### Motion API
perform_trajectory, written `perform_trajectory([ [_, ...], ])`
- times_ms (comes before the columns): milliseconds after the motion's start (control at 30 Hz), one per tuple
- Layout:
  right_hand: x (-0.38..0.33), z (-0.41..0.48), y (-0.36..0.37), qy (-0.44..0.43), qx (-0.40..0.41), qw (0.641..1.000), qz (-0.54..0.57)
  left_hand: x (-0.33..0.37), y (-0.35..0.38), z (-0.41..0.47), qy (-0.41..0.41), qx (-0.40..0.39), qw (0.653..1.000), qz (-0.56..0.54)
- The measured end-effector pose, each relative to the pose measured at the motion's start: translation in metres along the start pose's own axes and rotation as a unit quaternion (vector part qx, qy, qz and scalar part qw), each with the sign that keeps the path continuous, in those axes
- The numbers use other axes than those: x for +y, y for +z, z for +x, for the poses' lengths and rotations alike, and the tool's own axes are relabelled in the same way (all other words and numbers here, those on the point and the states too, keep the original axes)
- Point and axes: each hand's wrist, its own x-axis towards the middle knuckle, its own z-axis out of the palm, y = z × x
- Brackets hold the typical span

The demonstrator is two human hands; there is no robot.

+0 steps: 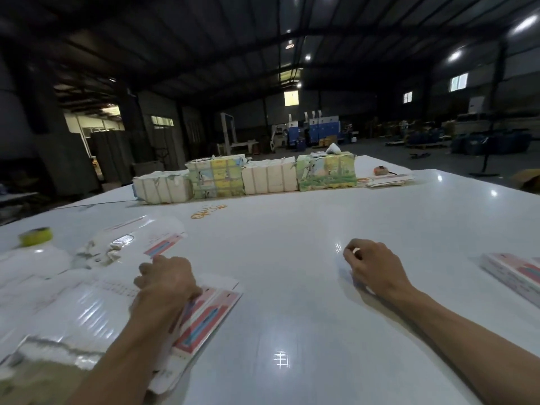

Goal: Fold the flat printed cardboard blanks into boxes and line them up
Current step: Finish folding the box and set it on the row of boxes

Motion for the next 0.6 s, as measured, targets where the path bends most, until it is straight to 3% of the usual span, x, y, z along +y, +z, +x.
perform_trajectory([
  [500, 0.006, 0.0, 0.002, -0.005, -0.01, 0.999, 0.034, -0.02, -0.012, 0.033, -0.018, -0.033, 0.999, -0.008],
  [600, 0.007, 0.002, 0.004, -0.006, -0.014, 0.999, 0.039, -0.015, -0.021, 0.038, 0.051, 0.006, 0.997, -0.057],
])
